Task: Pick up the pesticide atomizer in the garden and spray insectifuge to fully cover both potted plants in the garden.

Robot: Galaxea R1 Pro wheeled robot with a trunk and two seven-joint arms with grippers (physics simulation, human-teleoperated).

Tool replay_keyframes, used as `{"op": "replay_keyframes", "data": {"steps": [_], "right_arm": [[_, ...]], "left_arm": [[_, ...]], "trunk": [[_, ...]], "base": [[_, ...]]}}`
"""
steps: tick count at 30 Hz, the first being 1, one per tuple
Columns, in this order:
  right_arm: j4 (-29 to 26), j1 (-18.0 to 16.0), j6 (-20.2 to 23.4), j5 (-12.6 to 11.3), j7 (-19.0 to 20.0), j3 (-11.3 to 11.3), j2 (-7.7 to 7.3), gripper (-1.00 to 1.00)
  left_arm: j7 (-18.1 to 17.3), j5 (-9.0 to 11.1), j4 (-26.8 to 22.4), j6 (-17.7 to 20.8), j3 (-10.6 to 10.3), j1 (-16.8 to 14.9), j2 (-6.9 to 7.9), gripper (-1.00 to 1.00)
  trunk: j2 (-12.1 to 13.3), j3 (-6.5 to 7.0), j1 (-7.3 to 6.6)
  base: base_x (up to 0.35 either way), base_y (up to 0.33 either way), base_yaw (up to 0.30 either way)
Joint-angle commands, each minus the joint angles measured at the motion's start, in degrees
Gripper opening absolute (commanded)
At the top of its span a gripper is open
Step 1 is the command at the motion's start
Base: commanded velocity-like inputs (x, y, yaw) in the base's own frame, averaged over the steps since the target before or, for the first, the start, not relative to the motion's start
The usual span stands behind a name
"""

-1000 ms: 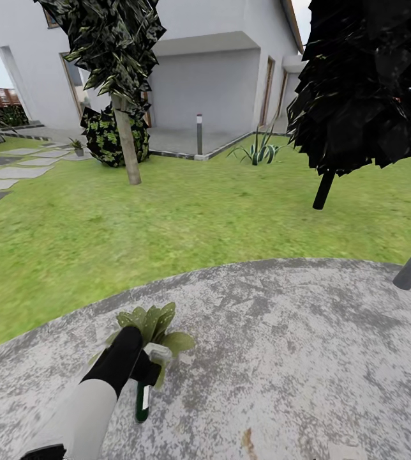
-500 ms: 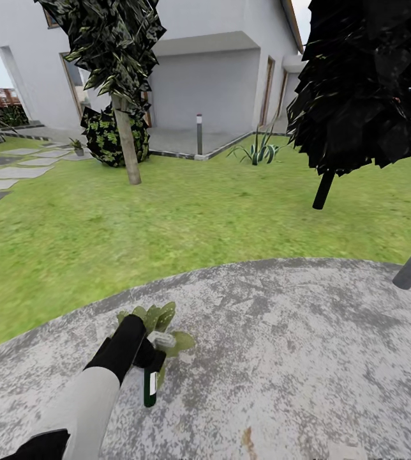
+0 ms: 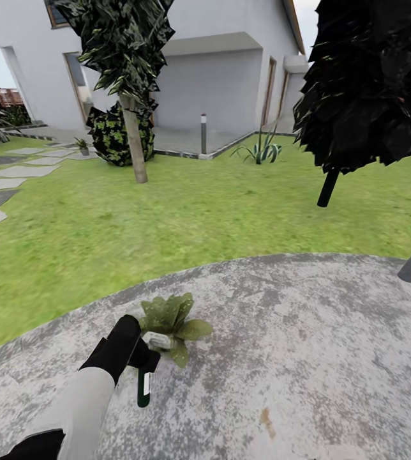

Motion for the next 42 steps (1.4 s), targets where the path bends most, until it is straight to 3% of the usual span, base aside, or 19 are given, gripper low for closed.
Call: {"op": "replay_keyframes", "data": {"steps": [1,14,17,18,19,21,23,25,27,28,29,32,34,35,37,39,42], "right_arm": [[0.07,-0.04,-0.2,0.6,-0.14,-0.48,0.01,1.0],[0.07,-0.04,-0.2,0.6,-0.15,-0.48,0.01,1.0],[0.07,-0.04,-0.2,0.6,-0.12,-0.48,0.01,1.0],[0.07,-0.04,-0.25,0.64,-0.02,-0.43,0.01,1.0],[0.08,-0.04,-0.27,0.66,0.12,-0.41,0.01,1.0],[0.07,-0.04,-0.29,0.75,0.29,-0.33,0.01,1.0],[0.02,-0.04,-0.29,0.77,0.4,-0.16,0.01,1.0],[-0.17,-0.04,-0.29,0.83,1.24,0.36,0.01,1.0],[-0.56,-0.04,-0.29,1.04,4.29,3.01,-0.1,1.0],[-2.0,-0.04,-0.29,1.47,7.61,5.71,-0.3,1.0],[-4.29,-0.04,-0.29,1.77,10.87,8.03,-0.45,1.0],[-9.63,-0.06,-0.24,2.19,16.54,11.23,-0.69,1.0],[-14.75,-0.11,-0.21,5.43,21.1,12.97,-1.09,1.0],[-16.53,-0.11,-0.21,7.41,22.95,13.29,-1.17,1.0],[-22.22,-0.18,-0.21,13.75,29.64,13.68,-1.27,1.0],[-27.17,-0.3,-0.03,16.41,35.91,13.74,-1.3,1.0],[-36.02,-0.64,0.23,17.56,48.64,13.73,-1.31,1.0]], "left_arm": [[-0.57,-0.39,-0.05,0.14,0.35,-0.03,0.07,-1.0],[-0.54,-0.56,-0.05,-0.23,0.35,0.14,0.88,-1.0],[-0.71,-0.56,-0.1,-0.67,0.35,0.71,2.82,-1.0],[-0.79,-0.46,-0.08,-1.14,0.35,0.88,4.2,-1.0],[-0.91,-0.37,-0.16,-2.56,0.35,1.6,6.23,-1.0],[-1.04,-0.26,-0.2,-6.94,0.35,3.04,8.9,-1.0],[-1.08,-0.18,-0.07,-11.1,0.35,4.16,10.74,-1.0],[-1.11,-0.22,-0.02,-15.2,0.35,5.37,11.65,-1.0],[-1.33,-0.28,0.0,-19.08,0.35,6.2,11.95,-1.0],[-2.64,-0.33,0.02,-21.89,0.29,6.42,12.05,-1.0],[-4.98,-0.54,0.03,-24.88,0.04,6.53,12.11,-1.0],[-12.96,-1.08,0.05,-33.74,-0.37,6.63,12.83,-1.0],[-19.47,-1.53,0.1,-42.53,-0.53,6.64,14.24,-1.0],[-21.0,-1.92,0.11,-44.83,-0.56,6.64,14.59,-1.0],[-25.0,-3.83,0.12,-49.47,-0.6,6.56,15.15,-1.0],[-28.93,-5.94,0.1,-51.24,-0.61,6.44,15.24,-1.0],[-34.26,-9.27,-0.02,-52.12,-1.76,6.03,14.98,-1.0]], "trunk": [[-0.02,-0.05,-0.01],[-0.02,-0.05,-0.01],[-0.02,-0.05,-0.01],[-0.02,-0.05,-0.01],[-0.02,-0.05,-0.01],[-0.02,-0.05,-0.01],[-0.02,-0.05,-0.01],[-0.02,-0.05,-0.01],[-0.02,-0.05,-0.01],[-0.02,-0.05,-0.01],[-0.02,-0.05,-0.01],[-0.02,-0.05,-0.01],[-0.02,-0.05,-0.01],[-0.02,-0.05,-0.01],[-0.02,-0.05,-0.01],[-0.02,-0.05,-0.01],[-0.02,-0.05,-0.01]], "base": [[-0.002,0.337,0.0],[-0.165,0.295,0.0],[-0.245,0.244,0.0],[-0.214,0.221,0.0],[-0.179,0.206,0.0],[-0.163,0.2,0.0],[-0.154,0.196,0.0],[-0.075,0.101,0.0],[-0.025,0.033,0.0],[-0.01,0.013,0.0],[-0.005,0.007,0.0],[-0.002,0.003,0.0],[0.0,0.0,0.0],[0.0,0.0,0.0],[0.0,0.0,0.0],[0.0,0.0,0.0],[0.0,0.0,0.0]]}}
